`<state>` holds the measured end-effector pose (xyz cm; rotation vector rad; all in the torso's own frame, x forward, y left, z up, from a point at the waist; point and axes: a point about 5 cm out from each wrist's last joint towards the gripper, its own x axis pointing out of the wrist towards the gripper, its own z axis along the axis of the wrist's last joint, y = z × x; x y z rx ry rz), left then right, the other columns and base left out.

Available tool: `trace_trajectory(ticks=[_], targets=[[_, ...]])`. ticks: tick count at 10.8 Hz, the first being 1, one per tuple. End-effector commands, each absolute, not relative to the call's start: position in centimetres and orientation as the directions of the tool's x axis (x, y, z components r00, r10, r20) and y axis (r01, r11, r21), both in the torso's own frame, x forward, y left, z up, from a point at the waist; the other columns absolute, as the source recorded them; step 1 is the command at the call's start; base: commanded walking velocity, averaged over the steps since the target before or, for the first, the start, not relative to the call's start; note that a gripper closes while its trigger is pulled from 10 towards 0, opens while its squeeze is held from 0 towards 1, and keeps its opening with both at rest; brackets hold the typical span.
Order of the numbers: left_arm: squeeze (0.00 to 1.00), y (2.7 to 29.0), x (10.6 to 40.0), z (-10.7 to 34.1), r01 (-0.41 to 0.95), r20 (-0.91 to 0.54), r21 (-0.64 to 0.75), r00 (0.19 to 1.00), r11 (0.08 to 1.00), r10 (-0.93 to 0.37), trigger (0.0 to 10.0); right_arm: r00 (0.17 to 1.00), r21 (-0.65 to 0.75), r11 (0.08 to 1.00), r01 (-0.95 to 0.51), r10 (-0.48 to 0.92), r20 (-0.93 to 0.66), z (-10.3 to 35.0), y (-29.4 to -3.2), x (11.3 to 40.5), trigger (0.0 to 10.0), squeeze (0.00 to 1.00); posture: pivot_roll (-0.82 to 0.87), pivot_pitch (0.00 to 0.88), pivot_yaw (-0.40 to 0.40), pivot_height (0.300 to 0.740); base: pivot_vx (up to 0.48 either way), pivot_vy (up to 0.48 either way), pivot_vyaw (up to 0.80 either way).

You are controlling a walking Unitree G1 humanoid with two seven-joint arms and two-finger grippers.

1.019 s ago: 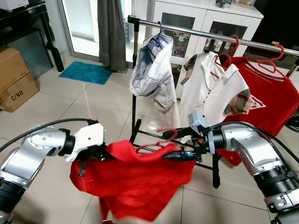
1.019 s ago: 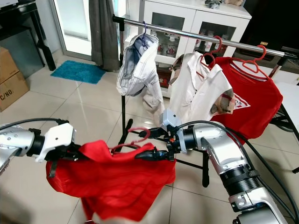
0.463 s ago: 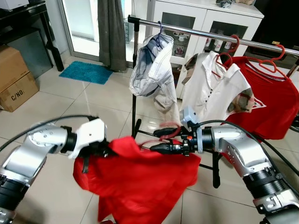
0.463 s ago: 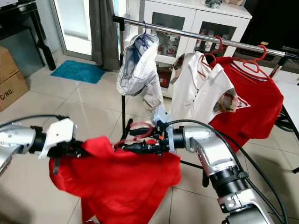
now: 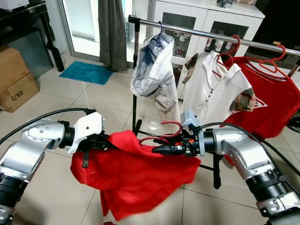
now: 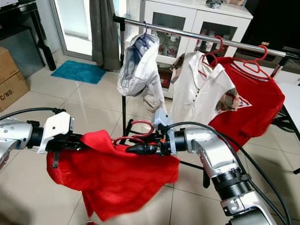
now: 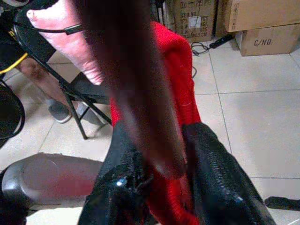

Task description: Hang hanger

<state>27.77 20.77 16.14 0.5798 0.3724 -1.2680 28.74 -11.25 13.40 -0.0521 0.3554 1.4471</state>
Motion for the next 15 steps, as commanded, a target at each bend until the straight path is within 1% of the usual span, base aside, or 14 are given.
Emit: trace_trajectory(ticks=[1, 5, 6, 7, 8, 10, 11, 13, 14, 15], targets=[[0.00, 20.6, 28.4, 17.7, 0.946, -0.507, 0.249, 0.309, 0.207, -0.805, 0.0, 0.075, 0.178, 0.125, -0.976, 0.961, -0.265, 13.7, -11.3, 28.6, 0.0, 0.00, -0.07, 0.000, -0.066, 0.740, 0.000, 0.000, 0.00], [0.00, 20.8, 28.3, 17.5, 0.944, -0.505, 0.246, 0.317, 0.218, -0.803, 0.0, 0.080, 0.171, 0.129, -0.977, 0.961, -0.263, 14.1, -11.7, 29.0, 0.0, 0.00, -0.07, 0.000, -0.075, 0.740, 0.000, 0.000, 0.00], [0.00, 20.9, 28.5, 17.5, 0.934, -0.497, 0.260, 0.347, 0.245, -0.795, 1.9, 0.088, 0.169, 0.136, -0.976, 0.960, -0.267, 14.2, -11.8, 29.1, 0.0, 0.00, -0.07, 0.000, -0.079, 0.740, 0.000, 0.000, 0.00], [0.15, 20.9, 28.5, 17.7, 0.933, -0.469, 0.251, 0.350, 0.258, -0.811, 10.0, 0.092, 0.190, 0.146, -0.971, 0.959, -0.268, 14.2, -12.0, 29.1, 0.0, 0.00, -0.07, 0.000, -0.079, 0.740, 0.000, 0.000, 0.00], [1.00, 21.0, 28.5, 17.9, 0.932, -0.452, 0.254, 0.352, 0.260, -0.819, 10.0, 0.096, 0.198, 0.151, -0.969, 0.960, -0.263, 14.4, -12.1, 29.0, 0.0, 0.00, -0.07, 0.000, -0.079, 0.740, 0.000, 0.000, 0.00], [1.00, 21.1, 28.0, 18.4, 0.943, -0.437, 0.236, 0.318, 0.235, -0.841, 10.0, 0.109, 0.203, 0.166, -0.965, 0.957, -0.268, 14.4, -12.4, 28.9, 0.0, 0.00, -0.07, 0.000, -0.085, 0.740, 0.000, 0.000, 0.00], [1.00, 21.5, 27.5, 18.4, 0.955, -0.465, 0.220, 0.282, 0.198, -0.839, 10.0, 0.112, 0.195, 0.168, -0.966, 0.957, -0.268, 14.4, -12.8, 28.8, 0.0, 0.00, -0.07, 0.000, -0.082, 0.740, 0.000, 0.000, 0.00], [1.00, 22.3, 27.2, 18.2, 0.965, -0.508, 0.194, 0.253, 0.177, -0.823, 10.0, 0.117, 0.189, 0.171, -0.967, 0.956, -0.268, 14.6, -13.4, 28.7, 0.0, 0.00, -0.07, 0.000, -0.081, 0.740, 0.000, 0.000, 0.00], [1.00, 22.9, 27.0, 18.3, 0.970, -0.516, 0.162, 0.242, 0.183, -0.822, 10.0, 0.120, 0.180, 0.172, -0.968, 0.956, -0.268, 14.7, -13.7, 28.7, 0.0, 0.00, -0.07, 0.000, -0.081, 0.740, 0.000, 0.000, 0.00], [1.00, 23.3, 27.3, 19.0, 0.955, -0.460, 0.168, 0.296, 0.245, -0.837, 10.0, 0.144, 0.170, 0.196, -0.966, 0.950, -0.275, 14.6, -14.0, 28.9, 0.0, 0.00, -0.06, 0.000, -0.079, 0.740, 0.000, 0.000, 0.00]])
